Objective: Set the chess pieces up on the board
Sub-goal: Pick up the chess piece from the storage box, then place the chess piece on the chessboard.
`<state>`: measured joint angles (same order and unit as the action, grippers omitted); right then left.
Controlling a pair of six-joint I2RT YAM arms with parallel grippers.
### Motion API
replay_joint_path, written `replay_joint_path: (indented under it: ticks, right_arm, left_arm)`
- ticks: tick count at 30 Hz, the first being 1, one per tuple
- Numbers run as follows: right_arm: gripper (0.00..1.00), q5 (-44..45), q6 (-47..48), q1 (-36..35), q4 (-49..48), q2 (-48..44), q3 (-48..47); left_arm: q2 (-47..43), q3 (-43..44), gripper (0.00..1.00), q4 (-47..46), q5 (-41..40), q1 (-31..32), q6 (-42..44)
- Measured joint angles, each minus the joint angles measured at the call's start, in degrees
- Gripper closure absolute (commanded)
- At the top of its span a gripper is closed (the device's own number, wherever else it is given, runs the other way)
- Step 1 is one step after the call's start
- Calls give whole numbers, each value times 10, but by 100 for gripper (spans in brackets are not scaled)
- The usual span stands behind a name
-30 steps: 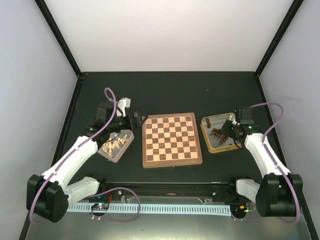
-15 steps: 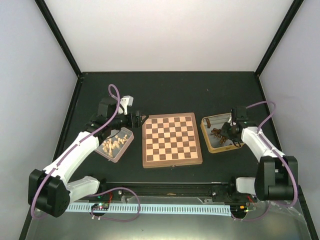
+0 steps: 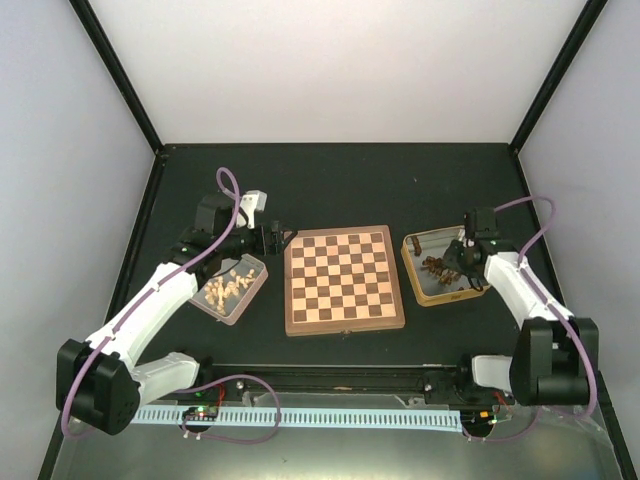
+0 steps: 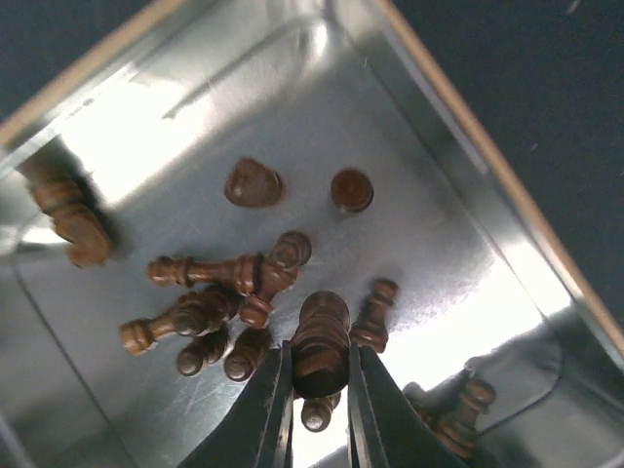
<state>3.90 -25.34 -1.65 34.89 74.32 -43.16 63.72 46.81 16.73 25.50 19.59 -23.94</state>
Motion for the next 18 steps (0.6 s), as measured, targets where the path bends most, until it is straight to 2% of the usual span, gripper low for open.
replay_joint_path:
  ticks: [8, 18]
  right_arm:
    - [91, 23, 2, -21, 38, -82, -70]
    - [91, 24, -16, -136, 83, -88, -165]
  left_arm:
    - [-13, 0, 12, 6, -11, 0, 0]
    - [-82, 6, 11, 30, -56, 0, 12]
